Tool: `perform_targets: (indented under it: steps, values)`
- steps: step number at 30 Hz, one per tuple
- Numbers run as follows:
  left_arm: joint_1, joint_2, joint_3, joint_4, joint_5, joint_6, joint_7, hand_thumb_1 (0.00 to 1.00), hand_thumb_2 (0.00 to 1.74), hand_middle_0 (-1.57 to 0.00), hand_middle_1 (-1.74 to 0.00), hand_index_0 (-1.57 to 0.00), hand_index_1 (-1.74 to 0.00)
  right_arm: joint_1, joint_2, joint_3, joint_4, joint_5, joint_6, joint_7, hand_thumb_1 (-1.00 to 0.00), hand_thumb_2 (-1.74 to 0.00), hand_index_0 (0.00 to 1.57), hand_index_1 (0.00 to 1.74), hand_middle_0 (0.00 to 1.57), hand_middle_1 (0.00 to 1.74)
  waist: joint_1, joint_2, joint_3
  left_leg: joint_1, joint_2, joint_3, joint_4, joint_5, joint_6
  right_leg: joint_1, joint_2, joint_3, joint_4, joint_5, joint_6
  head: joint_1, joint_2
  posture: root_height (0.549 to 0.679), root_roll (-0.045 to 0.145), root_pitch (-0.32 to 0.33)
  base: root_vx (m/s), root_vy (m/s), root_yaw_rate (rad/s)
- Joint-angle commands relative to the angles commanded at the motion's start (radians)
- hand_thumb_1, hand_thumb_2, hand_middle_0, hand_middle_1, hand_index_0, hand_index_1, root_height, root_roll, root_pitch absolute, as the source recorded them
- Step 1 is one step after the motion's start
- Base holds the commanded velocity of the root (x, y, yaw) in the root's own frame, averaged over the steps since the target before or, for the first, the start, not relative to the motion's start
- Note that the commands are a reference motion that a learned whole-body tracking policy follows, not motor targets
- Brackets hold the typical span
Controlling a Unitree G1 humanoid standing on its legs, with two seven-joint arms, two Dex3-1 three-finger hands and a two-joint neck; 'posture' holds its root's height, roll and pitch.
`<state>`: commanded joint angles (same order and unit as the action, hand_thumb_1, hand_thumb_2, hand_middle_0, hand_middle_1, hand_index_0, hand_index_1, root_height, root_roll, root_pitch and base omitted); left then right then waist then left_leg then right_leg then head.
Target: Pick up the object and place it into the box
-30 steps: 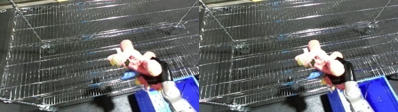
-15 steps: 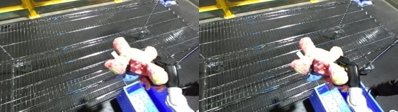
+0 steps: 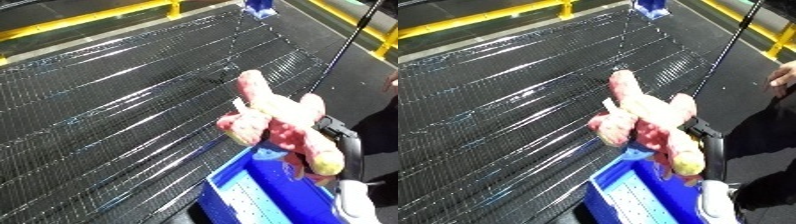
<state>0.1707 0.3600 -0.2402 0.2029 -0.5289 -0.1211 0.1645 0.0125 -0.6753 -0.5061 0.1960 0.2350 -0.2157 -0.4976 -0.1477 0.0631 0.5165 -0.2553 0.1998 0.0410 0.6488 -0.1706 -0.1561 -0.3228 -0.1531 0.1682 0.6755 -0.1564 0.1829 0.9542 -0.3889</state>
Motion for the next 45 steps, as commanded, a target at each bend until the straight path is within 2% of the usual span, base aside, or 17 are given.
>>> perform_targets:
  steps: [1,8,21,34,45]
  values:
    - [-0.002,0.000,-0.001,0.002,-0.001,0.000,0.001,1.00,1.74,-1.57,-1.74,-1.57,-1.74,0.008,0.006,-0.006,0.006,0.008,-0.003,0.000,-1.00,-1.74,1.57,1.74,1.57,1.74,-0.004,0.000,-0.001,0.002,0.001,0.002,0.000,-0.001,0.0002,0.001,0.0007,0.001,-0.001,0.000,-0.0001,0.000,0.000,0.622,0.073,-0.231,-0.004,0.007,-0.074]
    - [-0.013,-0.001,-0.012,0.013,-0.006,-0.007,0.001,1.00,1.74,-1.57,-1.74,-1.57,-1.74,0.032,0.042,-0.037,0.070,0.074,-0.031,-0.007,-0.65,-1.13,1.02,1.13,1.02,1.13,-0.034,0.003,-0.007,0.013,0.005,0.018,-0.004,-0.003,-0.0007,0.004,0.0052,0.010,-0.009,0.001,-0.0022,0.020,-0.024,0.623,0.077,-0.233,-0.006,0.004,-0.068]
    - [-0.012,0.008,-0.011,0.022,0.003,-0.015,-0.005,1.00,1.74,-1.57,-1.74,-1.57,-1.74,0.023,0.047,-0.025,0.189,0.096,-0.027,-0.010,0.00,0.00,0.00,0.00,0.00,0.00,-0.039,0.019,-0.009,0.017,0.004,0.034,-0.025,0.006,-0.0051,0.007,0.0065,0.014,-0.035,0.008,-0.0015,0.004,-0.055,0.625,0.080,-0.227,-0.012,-0.005,-0.029]
    - [0.001,0.010,0.006,0.016,0.015,-0.010,-0.008,1.00,1.74,-1.57,-1.74,-1.57,-1.74,0.023,0.069,-0.005,0.195,0.107,-0.033,0.003,0.00,0.00,0.00,0.00,0.00,0.00,-0.025,0.019,-0.014,0.023,0.004,0.035,-0.042,0.017,-0.0075,0.017,0.0081,0.013,-0.054,0.008,-0.0002,-0.033,-0.071,0.626,0.079,-0.226,-0.007,-0.011,0.000]
    - [0.024,-0.002,0.033,0.000,0.029,0.003,-0.014,1.00,1.74,-1.57,-1.74,-1.57,-1.74,-0.009,0.099,0.053,0.023,0.070,-0.034,0.036,0.00,0.00,0.00,0.00,0.00,0.00,0.016,0.014,-0.020,0.017,-0.004,0.021,-0.056,0.029,-0.0081,0.023,0.0101,0.000,-0.064,0.010,0.0026,-0.168,-0.093,0.628,0.071,-0.220,-0.006,-0.002,0.053]
